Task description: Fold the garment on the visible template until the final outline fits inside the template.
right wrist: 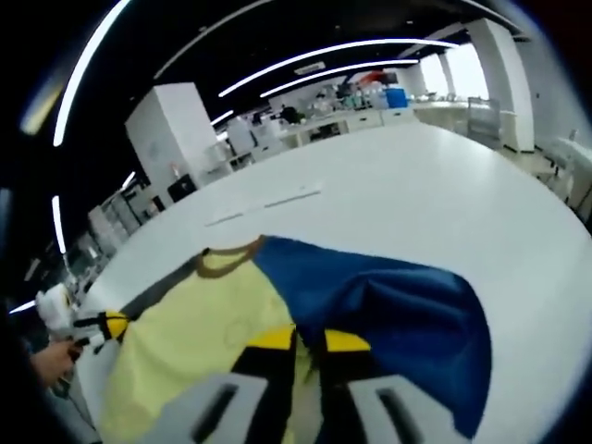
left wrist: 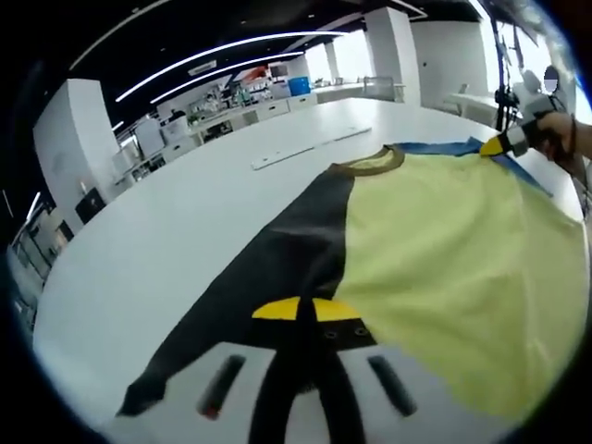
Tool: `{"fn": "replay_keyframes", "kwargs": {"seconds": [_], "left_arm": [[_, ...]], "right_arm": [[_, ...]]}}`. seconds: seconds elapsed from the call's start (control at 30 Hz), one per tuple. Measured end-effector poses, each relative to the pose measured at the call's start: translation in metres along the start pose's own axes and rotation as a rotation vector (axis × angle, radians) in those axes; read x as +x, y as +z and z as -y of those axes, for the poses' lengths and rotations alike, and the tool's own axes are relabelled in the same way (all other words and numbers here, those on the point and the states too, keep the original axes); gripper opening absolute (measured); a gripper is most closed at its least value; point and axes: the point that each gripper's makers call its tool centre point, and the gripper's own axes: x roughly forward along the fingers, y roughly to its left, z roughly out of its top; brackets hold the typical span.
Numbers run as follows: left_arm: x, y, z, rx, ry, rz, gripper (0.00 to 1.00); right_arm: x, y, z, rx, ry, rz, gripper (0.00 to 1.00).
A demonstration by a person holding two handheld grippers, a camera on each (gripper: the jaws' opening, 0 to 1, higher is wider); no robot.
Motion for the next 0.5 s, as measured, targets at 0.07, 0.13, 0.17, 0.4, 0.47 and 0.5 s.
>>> {"fn": "replay_keyframes", "kwargs": {"seconds": [0.07,0.13,0.17,0.4,0.47,0.5], "left_arm": [[0.001,0.001,0.0,0.004,0.004,0.0,0.0],[0.001,0.003,-0.001,0.003,0.008,0.001,0.0],[0.002,0.003,-0.002,0.003,0.009,0.001,0.0],[0.003,0.004,-0.004,0.008,0.018,-0.002,0.0],[0.005,0.002,-0.006,0.013,0.023,-0.003,0.0],[0.005,0.002,-0.007,0.016,0.025,-0.004,0.0]], "right_arm": [[-0.001,0.004,0.005,0.031,-0.013,0.011,0.05],[-0.004,0.006,0.008,0.049,-0.018,0.016,0.05],[-0.005,0.007,0.01,0.044,-0.032,0.023,0.04],[-0.007,0.011,0.017,0.024,-0.05,0.036,0.0],[-0.006,0.012,0.022,0.027,-0.054,0.038,0.0],[-0.006,0.012,0.023,0.021,-0.055,0.037,0.0]]}}
